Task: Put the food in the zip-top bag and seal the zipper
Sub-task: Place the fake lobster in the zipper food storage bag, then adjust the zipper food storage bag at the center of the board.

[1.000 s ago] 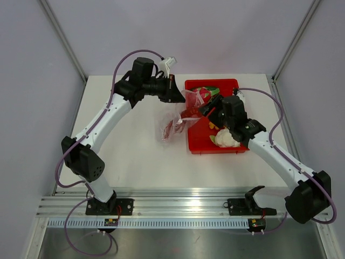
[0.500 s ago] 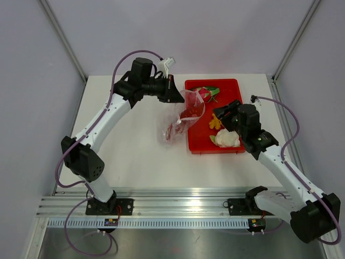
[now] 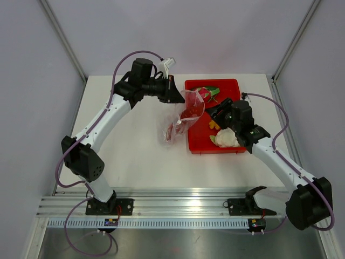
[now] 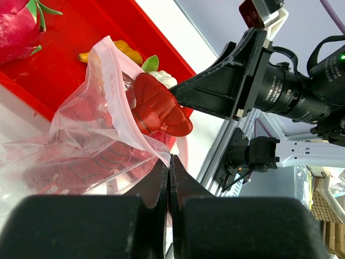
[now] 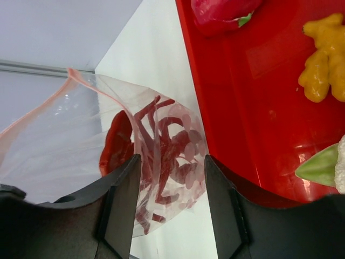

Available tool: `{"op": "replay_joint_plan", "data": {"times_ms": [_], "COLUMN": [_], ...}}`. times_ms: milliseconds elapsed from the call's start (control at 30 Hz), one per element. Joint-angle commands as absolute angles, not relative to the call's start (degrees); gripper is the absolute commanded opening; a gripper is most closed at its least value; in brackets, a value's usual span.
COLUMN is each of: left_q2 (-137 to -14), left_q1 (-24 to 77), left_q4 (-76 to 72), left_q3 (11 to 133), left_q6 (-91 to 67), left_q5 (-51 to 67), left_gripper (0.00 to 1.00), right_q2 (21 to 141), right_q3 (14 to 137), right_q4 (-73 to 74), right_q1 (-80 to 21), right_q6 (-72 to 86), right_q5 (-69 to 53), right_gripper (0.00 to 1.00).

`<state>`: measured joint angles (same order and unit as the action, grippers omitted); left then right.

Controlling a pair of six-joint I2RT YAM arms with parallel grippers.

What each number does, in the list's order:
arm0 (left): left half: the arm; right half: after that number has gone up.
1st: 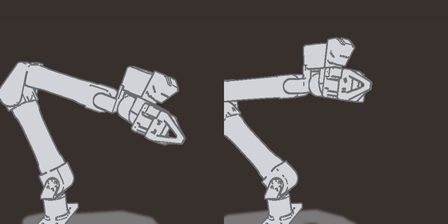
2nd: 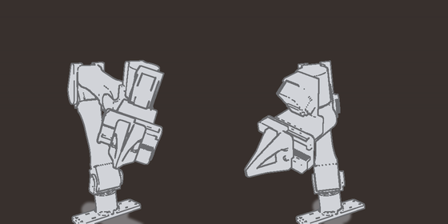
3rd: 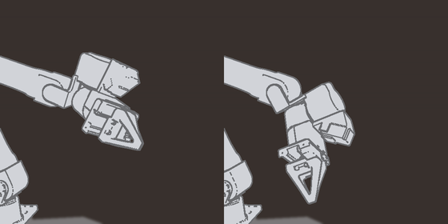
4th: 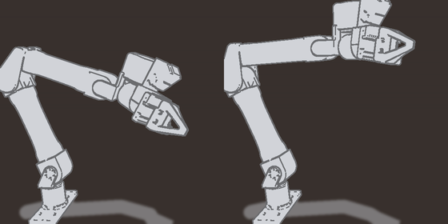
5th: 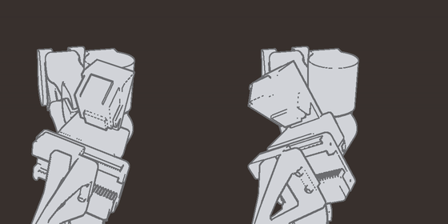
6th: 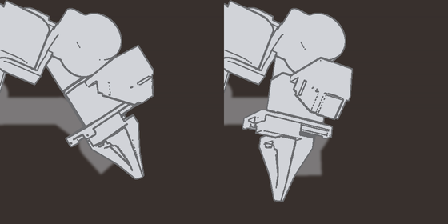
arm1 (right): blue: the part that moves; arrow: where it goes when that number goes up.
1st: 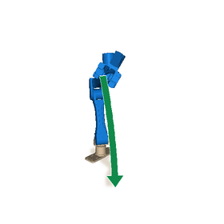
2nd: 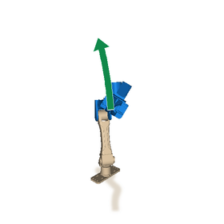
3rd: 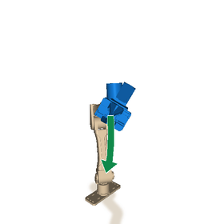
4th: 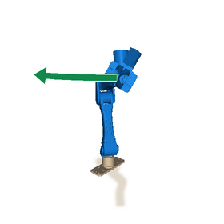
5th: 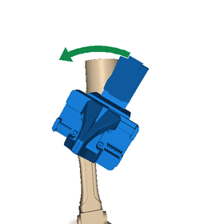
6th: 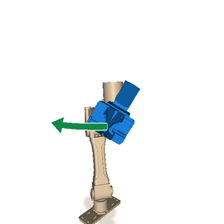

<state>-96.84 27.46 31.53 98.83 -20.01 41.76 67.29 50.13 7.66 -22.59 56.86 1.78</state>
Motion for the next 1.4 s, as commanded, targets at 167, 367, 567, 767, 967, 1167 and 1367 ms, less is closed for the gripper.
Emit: {"op": "replay_joint_plan", "data": {"times_ms": [167,367,567,767,967,1167,1367], "left_q2": [-94.5,-94.5,-94.4,-93.2,-94.6,-92.6,-93.7], "left_q1": [27.2,27.2,27.1,23.4,15.8,15.2,14.3], "left_q4": [27.6,27.3,27.2,29.3,38.3,45.7,43.7], "left_q3": [99.1,99.1,99.1,99.1,113.3,116.7,104.2], "left_q6": [-20.7,-20.8,-20.9,-20.7,-18.8,-15.5,-15.9], "left_q5": [44.2,44.6,44.4,43.2,38.6,30.4,25.9], "left_gripper": [0.0,0.0,0.0,0.0,0.0,0.0,0.0], "right_q2": [66.1,70.1,75.0,78.6,87.7,91.0,101.6], "right_q3": [52.7,53.0,53.9,63.9,88.7,87.6,85.1], "right_q4": [5.3,3.3,-1.7,6.1,17.0,14.4,15.7], "right_q1": [-22.4,-22.4,-22.5,-24.7,-32.2,-34.2,-34.0], "right_q6": [55.7,56.3,56.9,50.9,42.7,42.1,43.9], "right_q5": [0.4,-4.4,-10.0,-10.1,-8.4,-5.2,-7.5], "right_gripper": [0.57,0.56,0.37,0.0,0.0,0.0,0.0]}}
